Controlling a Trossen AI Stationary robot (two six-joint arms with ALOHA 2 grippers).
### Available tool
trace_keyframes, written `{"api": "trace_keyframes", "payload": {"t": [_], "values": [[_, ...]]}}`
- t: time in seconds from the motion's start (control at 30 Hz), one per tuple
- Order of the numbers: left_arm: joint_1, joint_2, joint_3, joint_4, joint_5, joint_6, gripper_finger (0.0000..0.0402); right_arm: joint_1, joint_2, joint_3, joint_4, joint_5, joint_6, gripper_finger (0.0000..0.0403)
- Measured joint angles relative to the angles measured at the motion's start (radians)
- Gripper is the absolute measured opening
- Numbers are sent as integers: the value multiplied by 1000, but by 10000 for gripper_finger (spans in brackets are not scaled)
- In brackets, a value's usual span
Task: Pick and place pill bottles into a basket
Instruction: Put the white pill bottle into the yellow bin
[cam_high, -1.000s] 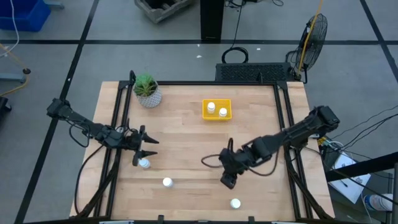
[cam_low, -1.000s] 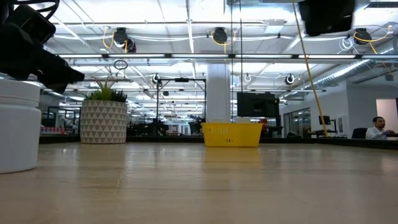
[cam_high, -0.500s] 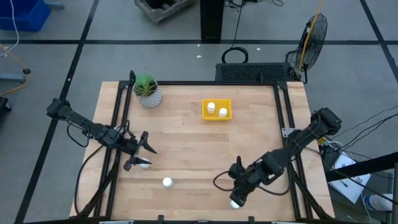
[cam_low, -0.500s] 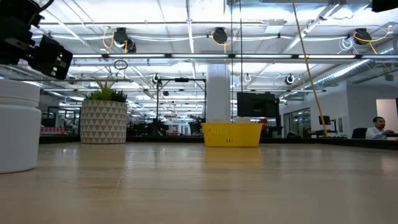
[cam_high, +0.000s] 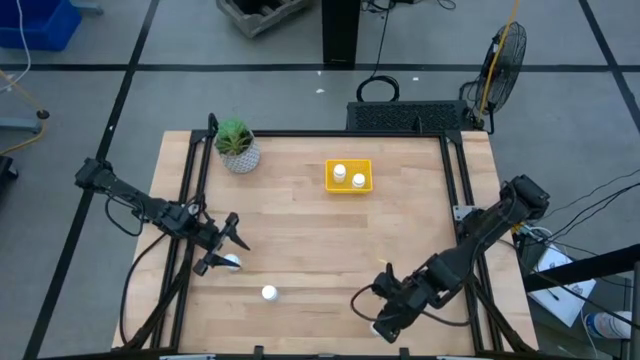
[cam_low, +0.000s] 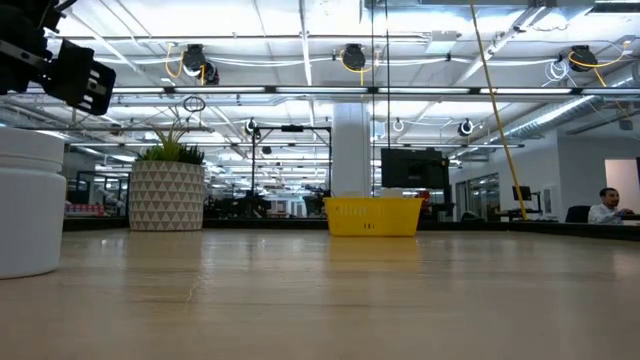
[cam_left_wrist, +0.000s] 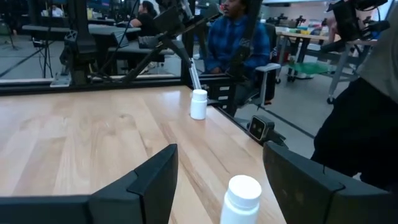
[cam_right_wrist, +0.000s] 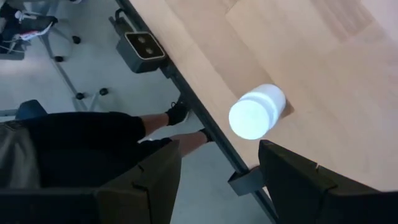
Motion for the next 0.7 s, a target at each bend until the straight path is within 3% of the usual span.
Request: {"api": "trace_keyframes", "payload": {"t": [0.37,0.53,0.7], "values": [[0,0,0,-2,23,-4,241,6,52,0,3,-43,-8,209],[0,0,0,-2,19,-8,241,3,60,0,-5,-6,-17,240],[0,0,0,-2,11,-21,241,1,101,0,12,-35,-16,271]]}}
